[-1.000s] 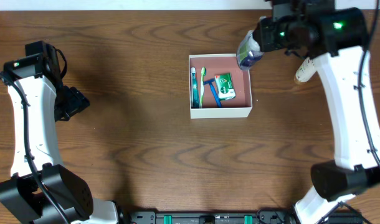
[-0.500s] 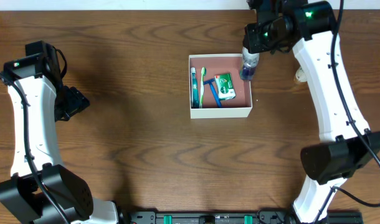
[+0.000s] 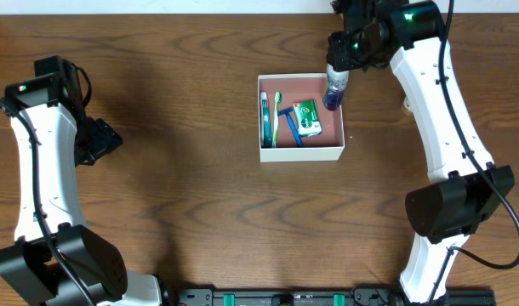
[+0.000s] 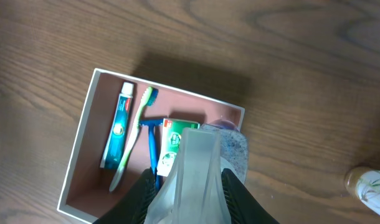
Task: Pack container
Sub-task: 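Carry the pump bottle over the pink box's right corner, then lower the bottle into the box and open the right gripper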
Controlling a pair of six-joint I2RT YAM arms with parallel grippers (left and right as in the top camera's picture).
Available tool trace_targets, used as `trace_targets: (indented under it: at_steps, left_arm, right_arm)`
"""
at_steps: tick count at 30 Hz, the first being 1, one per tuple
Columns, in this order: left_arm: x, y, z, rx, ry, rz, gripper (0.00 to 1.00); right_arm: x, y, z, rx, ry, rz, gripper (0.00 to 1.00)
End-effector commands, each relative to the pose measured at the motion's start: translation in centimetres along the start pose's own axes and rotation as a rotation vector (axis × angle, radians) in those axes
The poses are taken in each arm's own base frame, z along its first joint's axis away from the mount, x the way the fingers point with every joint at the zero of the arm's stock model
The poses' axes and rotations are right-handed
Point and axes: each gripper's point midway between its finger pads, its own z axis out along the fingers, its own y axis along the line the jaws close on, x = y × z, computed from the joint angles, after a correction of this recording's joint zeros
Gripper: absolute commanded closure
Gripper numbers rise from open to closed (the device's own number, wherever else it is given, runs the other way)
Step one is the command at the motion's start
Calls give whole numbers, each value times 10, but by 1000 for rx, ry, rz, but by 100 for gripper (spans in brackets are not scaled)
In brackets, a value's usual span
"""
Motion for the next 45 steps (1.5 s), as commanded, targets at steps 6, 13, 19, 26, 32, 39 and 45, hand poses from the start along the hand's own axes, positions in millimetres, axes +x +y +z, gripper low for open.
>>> trace_targets:
  at_steps: [6, 13, 19, 26, 32, 39, 45]
  left_arm:
    - [-1, 3, 2, -16, 3, 10, 2]
    - [-1, 3, 2, -15, 3, 10, 2]
    - [-1, 3, 2, -16, 3, 10, 2]
    - [-1, 3, 2, -16, 3, 10, 2]
    - [-1, 3, 2, -15, 3, 10, 2]
    - [-1, 3, 2, -16, 3, 10, 2]
    - [-1, 3, 2, -16, 3, 10, 2]
  right_arm:
    - [-8, 20, -3, -62, -29, -12, 78]
    - [-5, 20, -1, -61, -15, -11, 78]
    - [3, 18, 8, -58, 13, -17, 77]
    - [8, 16, 18, -57, 24, -15, 77]
    - [10, 15, 28, -58, 24, -22, 77]
    - [25, 10, 47, -54, 67, -16, 77]
    - [32, 9, 55, -54, 81, -47, 77]
